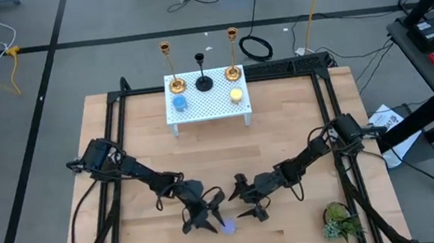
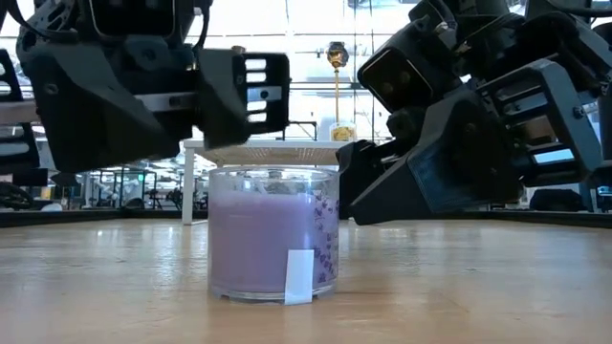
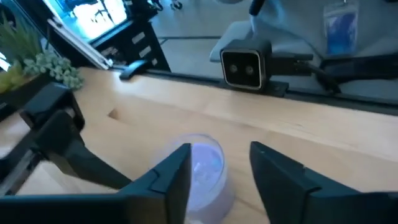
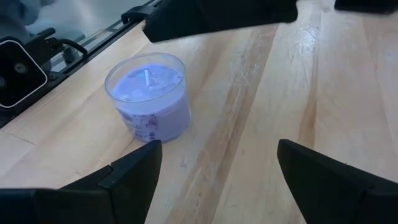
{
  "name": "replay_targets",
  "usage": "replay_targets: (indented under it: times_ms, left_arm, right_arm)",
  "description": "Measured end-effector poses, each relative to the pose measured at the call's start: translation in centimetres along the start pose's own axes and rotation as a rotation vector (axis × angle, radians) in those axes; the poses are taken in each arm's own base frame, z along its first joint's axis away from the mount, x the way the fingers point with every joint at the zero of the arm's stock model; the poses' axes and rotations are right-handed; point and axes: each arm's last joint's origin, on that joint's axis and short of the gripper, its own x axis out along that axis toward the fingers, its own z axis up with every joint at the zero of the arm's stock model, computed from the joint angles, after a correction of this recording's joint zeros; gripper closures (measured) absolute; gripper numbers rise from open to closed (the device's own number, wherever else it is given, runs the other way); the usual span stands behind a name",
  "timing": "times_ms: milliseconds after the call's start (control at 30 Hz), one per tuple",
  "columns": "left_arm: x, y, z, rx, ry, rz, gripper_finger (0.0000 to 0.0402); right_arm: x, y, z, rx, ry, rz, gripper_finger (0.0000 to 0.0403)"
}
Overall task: Pick & Place candle stick holders
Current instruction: Put the violet scented candle on the shelf aligned with the black candle holder
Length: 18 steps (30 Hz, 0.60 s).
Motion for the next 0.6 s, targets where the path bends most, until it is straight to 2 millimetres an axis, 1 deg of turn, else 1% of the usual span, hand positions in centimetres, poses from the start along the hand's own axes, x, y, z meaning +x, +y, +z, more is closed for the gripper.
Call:
replay_targets:
  times_ms: [100, 167, 233, 400, 500, 600]
  left_arm:
    - [0.2, -0.1, -0.2, -0.025, 0.043, -0.021, 0.0266]
    - [0.3, 0.1, 0.2, -0.05, 0.095, -0.039, 0.0276]
    - [0.5, 0.6, 1.2, -0.061, 0.174, -0.057, 0.0278]
    - [1.0, 1.3, 3.9, 0.032, 0.408, -0.102, 0.0279]
    - [1.2, 1.5, 5.1, 0.06, 0.516, -0.127, 0.0279]
    - [1.4, 1.9, 5.5, 0.079, 0.581, -0.121, 0.028]
  right_arm:
    - [0.0, 0.0, 0.0, 0.0, 0.0, 0.003, 0.0089]
    - [0.0, 0.0, 0.0, 0.0, 0.001, 0.003, 0.0089]
    - [0.0, 0.0, 0.0, 0.0, 0.003, 0.003, 0.0089]
    - [0.0, -0.3, -0.2, 0.005, 0.022, -0.005, 0.0089]
    - [0.0, -0.4, -0.2, 0.003, 0.025, -0.009, 0.0089]
    - [0.0, -0.4, -0.3, 0.004, 0.033, -0.009, 0.0089]
